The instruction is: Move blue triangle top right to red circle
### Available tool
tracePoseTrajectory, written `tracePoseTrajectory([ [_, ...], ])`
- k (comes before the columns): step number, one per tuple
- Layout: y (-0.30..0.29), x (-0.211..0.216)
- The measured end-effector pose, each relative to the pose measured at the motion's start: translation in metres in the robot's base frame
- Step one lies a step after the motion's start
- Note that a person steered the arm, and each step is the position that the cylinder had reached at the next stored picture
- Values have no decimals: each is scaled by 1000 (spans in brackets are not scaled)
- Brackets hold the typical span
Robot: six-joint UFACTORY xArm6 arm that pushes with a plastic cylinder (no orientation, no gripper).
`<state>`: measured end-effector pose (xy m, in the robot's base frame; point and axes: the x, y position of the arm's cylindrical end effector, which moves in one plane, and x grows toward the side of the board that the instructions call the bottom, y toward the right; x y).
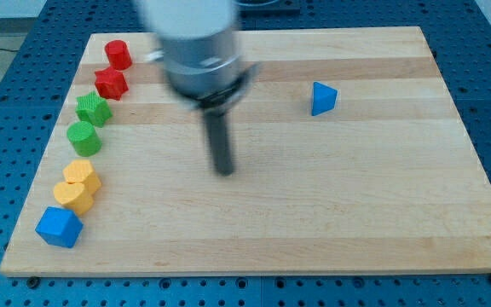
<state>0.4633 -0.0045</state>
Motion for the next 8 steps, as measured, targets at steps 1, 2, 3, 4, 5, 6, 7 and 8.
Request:
tracePoseTrajectory([
  [1, 111, -51],
  [2, 194, -87],
  [3, 143, -96],
  [4, 140, -85],
  [5, 46, -85],
  [6, -40, -93],
  [7, 9, -85],
  [8, 80, -89],
])
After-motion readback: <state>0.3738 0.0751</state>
